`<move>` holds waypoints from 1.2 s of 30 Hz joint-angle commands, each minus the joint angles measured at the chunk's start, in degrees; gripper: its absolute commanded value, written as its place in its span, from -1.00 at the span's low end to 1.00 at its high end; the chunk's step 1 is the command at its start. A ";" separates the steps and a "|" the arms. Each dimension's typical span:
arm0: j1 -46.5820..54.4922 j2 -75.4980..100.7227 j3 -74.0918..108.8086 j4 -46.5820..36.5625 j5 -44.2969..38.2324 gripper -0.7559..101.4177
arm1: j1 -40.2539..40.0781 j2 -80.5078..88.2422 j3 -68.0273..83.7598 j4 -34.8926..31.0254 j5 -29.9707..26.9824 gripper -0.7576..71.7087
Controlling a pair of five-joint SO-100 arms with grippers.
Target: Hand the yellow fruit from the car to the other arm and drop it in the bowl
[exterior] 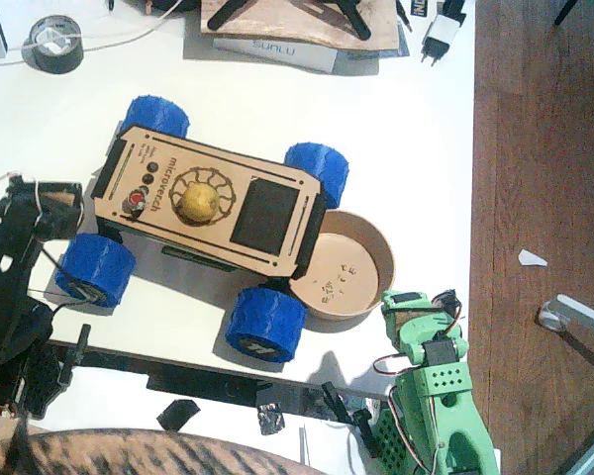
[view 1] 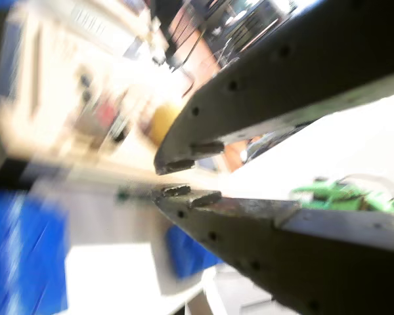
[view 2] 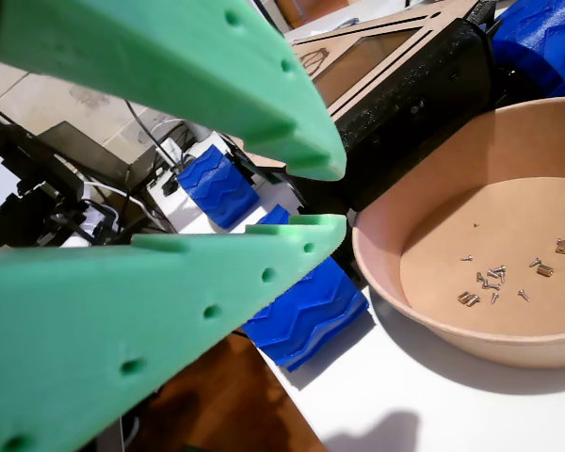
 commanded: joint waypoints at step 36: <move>13.18 -45.00 -22.94 -15.47 -0.09 -0.34 | -0.09 0.18 -0.62 -0.79 -0.88 -0.98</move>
